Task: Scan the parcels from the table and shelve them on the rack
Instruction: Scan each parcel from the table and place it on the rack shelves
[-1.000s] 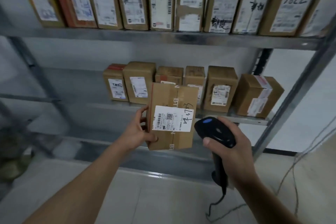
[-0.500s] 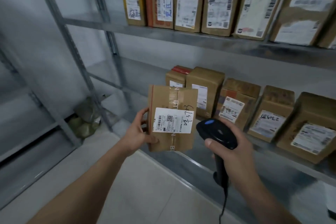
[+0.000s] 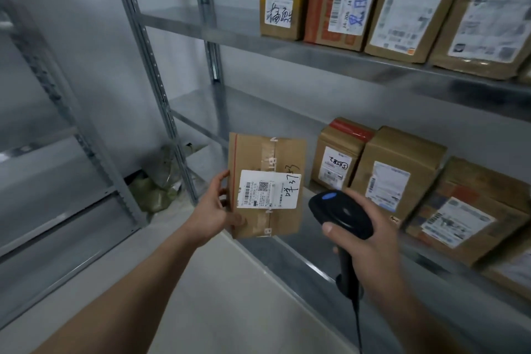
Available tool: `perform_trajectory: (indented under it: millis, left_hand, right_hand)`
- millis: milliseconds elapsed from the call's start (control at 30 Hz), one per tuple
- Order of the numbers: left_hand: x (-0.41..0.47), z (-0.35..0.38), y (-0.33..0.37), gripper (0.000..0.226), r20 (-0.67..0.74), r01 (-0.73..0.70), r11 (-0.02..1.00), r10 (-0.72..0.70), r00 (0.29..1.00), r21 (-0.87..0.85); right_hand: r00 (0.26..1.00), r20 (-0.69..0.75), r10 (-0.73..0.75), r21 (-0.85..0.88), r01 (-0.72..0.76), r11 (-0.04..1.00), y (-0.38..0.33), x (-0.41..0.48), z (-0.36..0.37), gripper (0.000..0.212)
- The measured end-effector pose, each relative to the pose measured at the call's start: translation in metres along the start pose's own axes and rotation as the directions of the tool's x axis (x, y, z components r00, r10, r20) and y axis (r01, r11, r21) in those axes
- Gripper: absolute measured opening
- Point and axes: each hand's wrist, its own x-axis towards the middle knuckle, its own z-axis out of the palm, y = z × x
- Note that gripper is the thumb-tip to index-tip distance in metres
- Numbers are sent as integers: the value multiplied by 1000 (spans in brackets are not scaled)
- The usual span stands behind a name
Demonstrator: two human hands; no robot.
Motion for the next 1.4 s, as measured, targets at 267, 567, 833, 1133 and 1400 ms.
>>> perform_trajectory:
  millis: [267,567,833,1133,1400]
  left_hand:
    - [105,-77,-3,115,128,2,999,-6,992,32]
    - [193,-73,7,119,264,-28,996,6,965,80]
    - [259,-43,20,123,336,-42,990,-6,942,137]
    - [326,-12,6,133,474,-77,975,-33,880,210]
    - [370,13,-2,100,593,-246,944,72,802,218]
  right_hand:
    - [997,-74,-11,-29,9,1000,9,54,98,56]
    - [989,-139,-43,-62,34,997,13,93,124,53]
    - [964,-265,-8,-42,-3,999,37,137,108,56]
    - [911,-407,70,-80,-112,991,44,155,102,84]
    - [797,-590,128,-68,-207,976,44,161,139,65]
